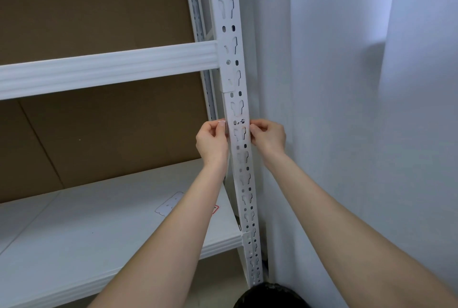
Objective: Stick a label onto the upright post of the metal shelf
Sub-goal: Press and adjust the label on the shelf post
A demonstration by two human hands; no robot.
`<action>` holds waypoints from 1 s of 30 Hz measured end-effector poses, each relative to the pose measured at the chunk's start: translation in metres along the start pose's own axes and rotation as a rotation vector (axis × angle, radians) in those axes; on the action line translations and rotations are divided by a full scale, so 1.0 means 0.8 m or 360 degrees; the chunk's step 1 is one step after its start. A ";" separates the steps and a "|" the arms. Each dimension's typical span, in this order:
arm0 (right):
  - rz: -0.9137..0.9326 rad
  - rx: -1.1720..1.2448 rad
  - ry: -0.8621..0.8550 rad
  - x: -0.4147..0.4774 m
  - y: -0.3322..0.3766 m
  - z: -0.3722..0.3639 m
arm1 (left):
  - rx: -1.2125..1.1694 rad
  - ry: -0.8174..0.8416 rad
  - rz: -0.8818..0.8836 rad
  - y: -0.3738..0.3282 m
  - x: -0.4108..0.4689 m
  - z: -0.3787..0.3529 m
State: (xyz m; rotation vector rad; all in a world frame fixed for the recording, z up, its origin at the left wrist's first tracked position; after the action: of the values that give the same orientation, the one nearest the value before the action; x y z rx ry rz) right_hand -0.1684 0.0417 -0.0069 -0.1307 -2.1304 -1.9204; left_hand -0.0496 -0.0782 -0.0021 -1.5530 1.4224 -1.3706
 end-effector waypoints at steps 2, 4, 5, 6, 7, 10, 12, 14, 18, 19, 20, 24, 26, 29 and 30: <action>0.0030 -0.0029 0.0014 -0.002 0.006 0.001 | 0.0011 -0.0003 -0.0015 0.000 -0.001 0.000; 0.0113 -0.0223 0.0042 -0.004 0.014 -0.001 | 0.0030 -0.0004 -0.0045 -0.003 -0.002 -0.001; 0.0119 -0.0255 -0.0003 -0.003 0.015 0.001 | 0.0045 -0.0004 -0.0060 -0.004 -0.001 -0.001; 0.0116 -0.0237 -0.0031 -0.001 0.016 0.004 | 0.0055 -0.0003 -0.0069 -0.004 0.000 -0.001; 0.0073 -0.0148 -0.0061 0.000 0.011 0.007 | 0.0058 -0.0006 -0.0071 -0.004 0.000 -0.001; 0.0044 0.0029 -0.0162 0.003 0.000 0.021 | 0.0037 -0.0091 -0.0062 -0.006 0.001 0.003; 0.0182 -0.0030 -0.0175 -0.001 0.008 0.025 | 0.0047 -0.0164 -0.0111 -0.012 -0.001 0.004; 0.0331 -0.0038 -0.0167 -0.006 0.018 0.021 | 0.0115 -0.0167 -0.0200 -0.020 -0.008 0.002; 0.0584 -0.0018 -0.0225 -0.022 0.030 0.010 | 0.0172 -0.0165 -0.0281 -0.023 -0.012 0.004; 0.0593 0.0014 -0.0248 -0.025 0.028 0.010 | 0.0160 -0.0160 -0.0278 -0.022 -0.012 0.004; 0.0597 0.0046 -0.0273 -0.027 0.025 0.009 | 0.0149 -0.0146 -0.0271 -0.021 -0.012 0.003; 0.0561 0.0161 -0.0404 -0.033 0.013 0.006 | 0.0128 -0.0075 -0.0252 -0.023 -0.009 -0.007; 0.0537 0.0195 -0.0483 -0.036 0.011 0.005 | 0.0123 -0.0048 -0.0248 -0.023 -0.006 -0.010; 0.0513 0.0231 -0.0579 -0.038 0.011 0.005 | 0.0104 0.0009 -0.0234 -0.019 -0.002 -0.012; 0.0502 0.0234 -0.0591 -0.038 0.010 0.005 | 0.0100 0.0016 -0.0226 -0.018 -0.002 -0.012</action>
State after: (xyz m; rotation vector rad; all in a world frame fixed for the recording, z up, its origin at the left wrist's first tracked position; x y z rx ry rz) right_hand -0.1380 0.0504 -0.0072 -0.7980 -2.2953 -1.6488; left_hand -0.0540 -0.0714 0.0136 -1.6342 1.2830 -1.4935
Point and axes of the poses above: each hand's wrist, its own x-axis towards the middle knuckle, its own z-axis out of the back of the hand, y = z × x, the point moved 9 cm from there along x, towards the middle knuckle, and after that the axes turned 14 degrees about -y, right-handed, at the moved point
